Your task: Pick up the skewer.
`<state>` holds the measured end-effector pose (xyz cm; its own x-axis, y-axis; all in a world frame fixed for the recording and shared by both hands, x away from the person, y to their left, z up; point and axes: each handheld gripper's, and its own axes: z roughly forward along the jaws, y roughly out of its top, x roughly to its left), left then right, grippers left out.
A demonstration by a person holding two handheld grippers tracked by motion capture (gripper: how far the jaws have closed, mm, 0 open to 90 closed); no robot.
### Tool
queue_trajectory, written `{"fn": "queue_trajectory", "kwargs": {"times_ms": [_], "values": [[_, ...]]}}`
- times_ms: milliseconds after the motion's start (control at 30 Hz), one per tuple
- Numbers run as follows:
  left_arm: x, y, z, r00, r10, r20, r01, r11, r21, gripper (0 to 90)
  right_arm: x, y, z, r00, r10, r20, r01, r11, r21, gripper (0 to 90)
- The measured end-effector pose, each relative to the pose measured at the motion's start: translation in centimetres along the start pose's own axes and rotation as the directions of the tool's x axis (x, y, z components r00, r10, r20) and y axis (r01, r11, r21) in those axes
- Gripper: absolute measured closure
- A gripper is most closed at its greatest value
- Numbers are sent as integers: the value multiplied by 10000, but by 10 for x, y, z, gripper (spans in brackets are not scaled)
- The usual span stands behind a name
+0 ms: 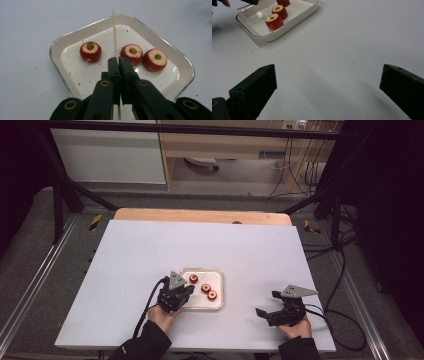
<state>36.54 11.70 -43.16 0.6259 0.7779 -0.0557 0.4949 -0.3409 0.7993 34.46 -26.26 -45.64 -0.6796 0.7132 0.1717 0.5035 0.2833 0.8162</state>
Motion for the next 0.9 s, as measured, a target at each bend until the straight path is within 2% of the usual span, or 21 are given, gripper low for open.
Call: {"fn": "queue_trajectory", "kwargs": {"times_ms": [167, 500, 767, 900], "values": [[1, 0, -5, 9994, 212, 286, -210, 9998, -63, 884, 2, 1, 1, 10000, -86, 1, 86, 9999, 105, 16], [-1, -2, -8, 9932, 735, 900, -730, 9973, -83, 884, 7, 3, 4, 9992, -405, 74, 403, 9990, 200, 16], [-5, 0, -12, 9880, 1046, 1140, -1046, 9945, -55, 884, 13, 7, 6, 9925, -1175, 342, 1171, 9930, 125, 18], [-7, 2, -15, 9838, 1275, 1262, -1284, 9917, -16, 884, 16, 10, 8, 9896, -1379, 416, 1372, 9904, 190, 19]]}}
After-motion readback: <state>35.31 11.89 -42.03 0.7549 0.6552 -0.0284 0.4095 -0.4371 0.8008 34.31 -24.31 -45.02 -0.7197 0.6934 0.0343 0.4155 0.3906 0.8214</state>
